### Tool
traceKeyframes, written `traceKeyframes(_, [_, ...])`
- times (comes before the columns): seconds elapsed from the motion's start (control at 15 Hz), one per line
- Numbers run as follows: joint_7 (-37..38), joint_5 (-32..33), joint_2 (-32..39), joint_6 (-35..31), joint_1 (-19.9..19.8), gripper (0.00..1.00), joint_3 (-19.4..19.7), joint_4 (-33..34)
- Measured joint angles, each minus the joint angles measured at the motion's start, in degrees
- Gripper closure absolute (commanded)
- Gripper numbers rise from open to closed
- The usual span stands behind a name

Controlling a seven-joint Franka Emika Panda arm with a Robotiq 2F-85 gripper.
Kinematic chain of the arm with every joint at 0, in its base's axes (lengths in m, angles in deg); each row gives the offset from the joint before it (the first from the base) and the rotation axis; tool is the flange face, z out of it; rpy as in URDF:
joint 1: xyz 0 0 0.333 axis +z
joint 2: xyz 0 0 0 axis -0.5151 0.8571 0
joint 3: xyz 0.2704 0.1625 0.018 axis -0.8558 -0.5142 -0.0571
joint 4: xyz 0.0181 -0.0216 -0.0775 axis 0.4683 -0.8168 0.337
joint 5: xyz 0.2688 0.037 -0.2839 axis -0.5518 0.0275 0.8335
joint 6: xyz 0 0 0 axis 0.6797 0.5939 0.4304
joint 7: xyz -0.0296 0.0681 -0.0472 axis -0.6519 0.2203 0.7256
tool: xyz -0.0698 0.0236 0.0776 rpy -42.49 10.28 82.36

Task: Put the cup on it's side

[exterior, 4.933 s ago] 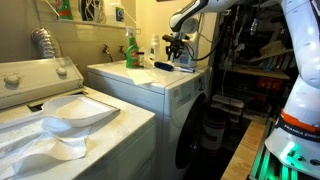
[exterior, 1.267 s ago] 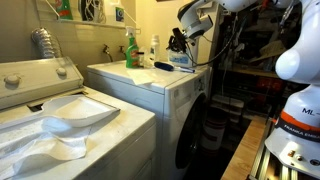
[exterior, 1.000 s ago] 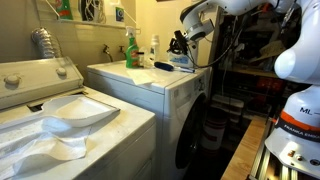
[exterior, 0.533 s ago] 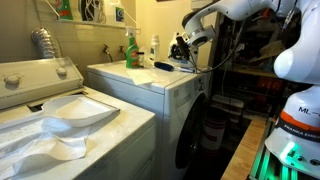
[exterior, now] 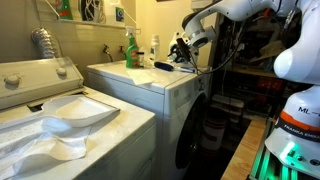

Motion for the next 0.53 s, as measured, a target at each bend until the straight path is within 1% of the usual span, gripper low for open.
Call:
traceKeyframes(0.07, [0.00, 0.00, -0.13, -0.27, -0.08, 0.05, -0.05, -0.24])
traceKeyframes(0.13, [0.00, 0.00, -0.24, -0.67, -0.17, 0.01, -0.17, -0.47])
traceKeyframes(0.33, [-0.02, 0.00, -0.89, -1.26, -1.08, 0.00, -1.25, -1.00])
traceKeyframes(0.53, [-0.16, 0.00, -2.80, -1.71, -3.12, 0.00, -3.44, -1.97])
